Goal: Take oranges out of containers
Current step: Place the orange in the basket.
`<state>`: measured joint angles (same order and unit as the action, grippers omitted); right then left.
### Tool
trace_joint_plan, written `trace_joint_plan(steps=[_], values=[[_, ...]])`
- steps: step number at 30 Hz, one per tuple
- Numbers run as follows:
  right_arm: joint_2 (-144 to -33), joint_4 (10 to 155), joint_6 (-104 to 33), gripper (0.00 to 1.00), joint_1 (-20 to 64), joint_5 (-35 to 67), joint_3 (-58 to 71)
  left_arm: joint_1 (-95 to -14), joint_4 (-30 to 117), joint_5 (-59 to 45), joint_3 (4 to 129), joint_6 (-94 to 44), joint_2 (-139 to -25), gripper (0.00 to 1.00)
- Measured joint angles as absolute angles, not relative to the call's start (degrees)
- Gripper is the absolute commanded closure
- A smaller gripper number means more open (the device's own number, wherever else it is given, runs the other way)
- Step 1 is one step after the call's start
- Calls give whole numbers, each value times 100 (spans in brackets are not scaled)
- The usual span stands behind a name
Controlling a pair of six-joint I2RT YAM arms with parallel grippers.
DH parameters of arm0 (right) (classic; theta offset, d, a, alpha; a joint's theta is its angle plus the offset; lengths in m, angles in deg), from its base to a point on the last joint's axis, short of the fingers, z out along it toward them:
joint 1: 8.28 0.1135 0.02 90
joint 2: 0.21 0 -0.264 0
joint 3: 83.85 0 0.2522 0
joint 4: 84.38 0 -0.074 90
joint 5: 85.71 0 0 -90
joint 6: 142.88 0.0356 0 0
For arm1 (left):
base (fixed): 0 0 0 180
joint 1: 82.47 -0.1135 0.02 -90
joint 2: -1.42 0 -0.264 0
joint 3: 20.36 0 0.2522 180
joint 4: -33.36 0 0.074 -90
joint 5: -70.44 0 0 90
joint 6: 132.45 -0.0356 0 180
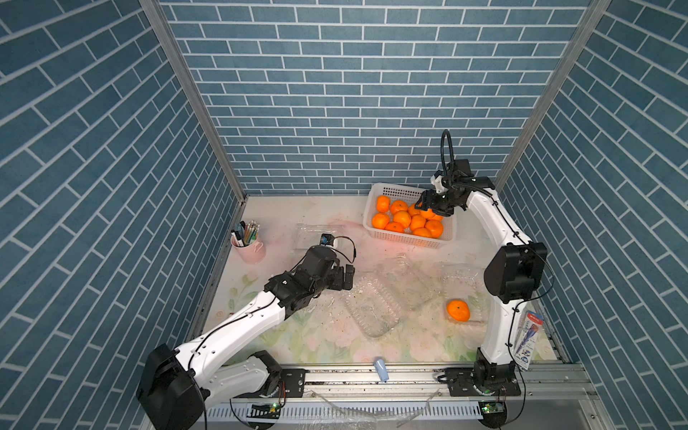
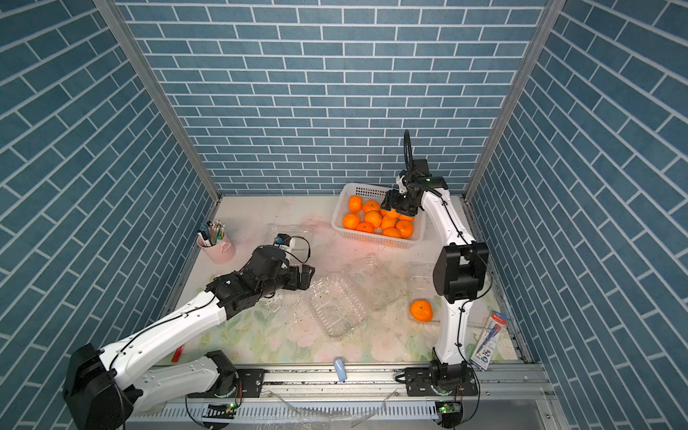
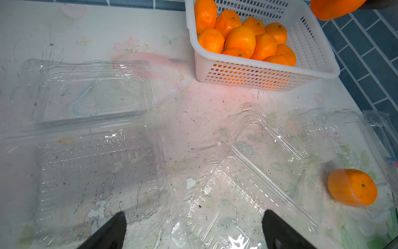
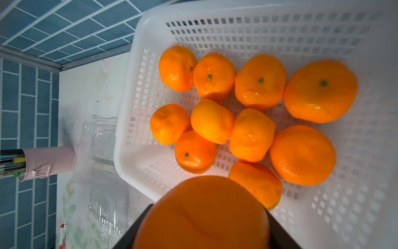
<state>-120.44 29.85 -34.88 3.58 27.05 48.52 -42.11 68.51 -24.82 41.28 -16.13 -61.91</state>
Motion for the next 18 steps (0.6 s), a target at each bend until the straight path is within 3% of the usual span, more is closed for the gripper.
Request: trace_joint_plan(steps=[18], values=[[-12868, 2902, -3121, 65, 684, 3046, 5014, -4218, 6927, -2571, 4128, -1635, -6330, 1]])
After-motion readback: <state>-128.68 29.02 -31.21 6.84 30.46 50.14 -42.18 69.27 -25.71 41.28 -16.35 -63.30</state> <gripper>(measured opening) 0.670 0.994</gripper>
